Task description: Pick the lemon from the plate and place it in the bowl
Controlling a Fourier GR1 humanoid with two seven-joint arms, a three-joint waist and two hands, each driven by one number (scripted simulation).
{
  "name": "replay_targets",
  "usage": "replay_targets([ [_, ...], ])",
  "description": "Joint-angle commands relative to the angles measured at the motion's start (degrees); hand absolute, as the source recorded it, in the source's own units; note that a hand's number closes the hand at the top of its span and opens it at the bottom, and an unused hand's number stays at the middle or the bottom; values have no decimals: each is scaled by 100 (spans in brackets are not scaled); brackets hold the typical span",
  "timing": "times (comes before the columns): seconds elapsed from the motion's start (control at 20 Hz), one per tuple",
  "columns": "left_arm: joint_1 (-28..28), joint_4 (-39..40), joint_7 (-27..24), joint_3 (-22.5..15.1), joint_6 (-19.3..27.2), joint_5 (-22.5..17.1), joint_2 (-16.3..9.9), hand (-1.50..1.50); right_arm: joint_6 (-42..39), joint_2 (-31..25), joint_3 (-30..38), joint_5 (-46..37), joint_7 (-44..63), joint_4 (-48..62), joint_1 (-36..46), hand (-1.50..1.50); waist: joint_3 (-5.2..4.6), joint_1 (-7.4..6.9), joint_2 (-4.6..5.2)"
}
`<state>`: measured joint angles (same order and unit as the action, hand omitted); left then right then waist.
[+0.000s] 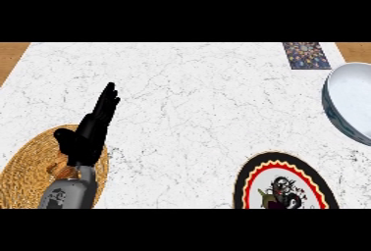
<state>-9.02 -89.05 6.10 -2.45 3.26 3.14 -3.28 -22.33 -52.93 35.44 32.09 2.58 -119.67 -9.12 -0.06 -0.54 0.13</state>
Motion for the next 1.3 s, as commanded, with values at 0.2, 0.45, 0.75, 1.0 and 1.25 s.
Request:
replay_targets([
  [0.2,15,17,-50,-99,95,105,139,0,428,-454,-1037,-2011,-218,1213,1141,150,6,-113,30],
  [0.45,-88,236,-204,-128,89,159,185,0,848,-288,-1831,-3384,-1246,2524,1812,150,10,-138,42],
  [0.75,-42,38,-63,56,-205,-81,-72,0,1544,276,-2731,-4471,-1910,4457,2855,150,12,-240,58],
  [1.0,-122,607,-474,-133,136,244,294,0,1608,271,-2658,-4893,-2940,6348,3732,150,13,-153,61],
  [1.25,-90,1,0,-38,-126,4,55,0,1196,320,-2969,-5271,-3658,7702,4053,150,17,-172,52],
])
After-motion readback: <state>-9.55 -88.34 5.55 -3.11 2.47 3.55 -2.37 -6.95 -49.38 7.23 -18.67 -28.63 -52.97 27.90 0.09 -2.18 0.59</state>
